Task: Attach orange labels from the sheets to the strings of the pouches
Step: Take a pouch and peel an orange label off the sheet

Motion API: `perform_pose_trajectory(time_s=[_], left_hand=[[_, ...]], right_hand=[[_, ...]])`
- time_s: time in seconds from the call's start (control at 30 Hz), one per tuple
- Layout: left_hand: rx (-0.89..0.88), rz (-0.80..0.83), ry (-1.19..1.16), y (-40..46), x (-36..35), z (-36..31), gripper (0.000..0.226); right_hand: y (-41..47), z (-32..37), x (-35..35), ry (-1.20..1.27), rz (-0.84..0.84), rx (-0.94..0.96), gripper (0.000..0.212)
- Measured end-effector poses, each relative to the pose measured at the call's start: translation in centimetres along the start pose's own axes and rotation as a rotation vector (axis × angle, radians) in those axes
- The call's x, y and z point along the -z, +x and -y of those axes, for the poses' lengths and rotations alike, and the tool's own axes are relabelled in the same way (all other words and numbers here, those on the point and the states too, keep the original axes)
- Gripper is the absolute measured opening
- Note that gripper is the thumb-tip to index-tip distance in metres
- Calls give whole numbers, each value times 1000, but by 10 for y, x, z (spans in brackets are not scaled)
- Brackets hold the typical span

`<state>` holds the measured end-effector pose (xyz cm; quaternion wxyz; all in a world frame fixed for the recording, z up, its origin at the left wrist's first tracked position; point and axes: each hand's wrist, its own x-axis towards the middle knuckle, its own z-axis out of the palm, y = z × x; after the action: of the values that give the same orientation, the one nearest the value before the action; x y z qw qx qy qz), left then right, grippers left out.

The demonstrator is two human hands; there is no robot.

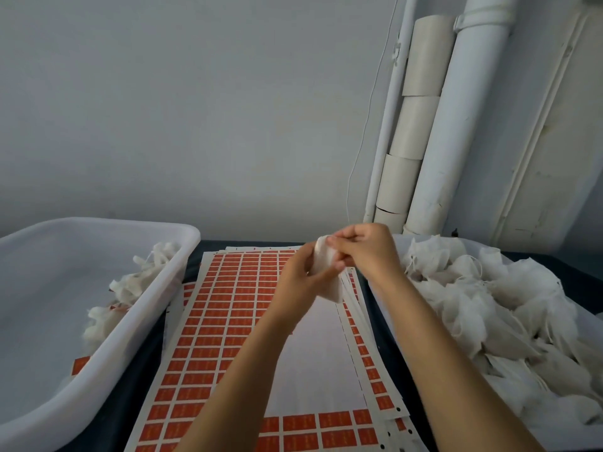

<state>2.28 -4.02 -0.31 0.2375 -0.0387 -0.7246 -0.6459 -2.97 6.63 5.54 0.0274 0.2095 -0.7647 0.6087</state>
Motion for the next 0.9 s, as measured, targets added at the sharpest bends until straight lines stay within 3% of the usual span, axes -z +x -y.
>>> perform_pose_trajectory(time_s=[0.2, 0.53, 0.8, 0.9], left_hand=[[125, -138, 106, -16, 27, 39, 9], [171, -297, 169, -28, 43, 77, 14], [177, -302, 43, -31, 39, 77, 21], [161, -221, 36, -32, 37, 77, 5]], right_hand=[[-14, -45, -40, 53, 104, -64, 8], [-30, -91, -65, 216, 147, -62, 5], [-32, -108, -70, -143, 56, 107, 5], [-32, -112, -72, -242, 24, 198, 3]])
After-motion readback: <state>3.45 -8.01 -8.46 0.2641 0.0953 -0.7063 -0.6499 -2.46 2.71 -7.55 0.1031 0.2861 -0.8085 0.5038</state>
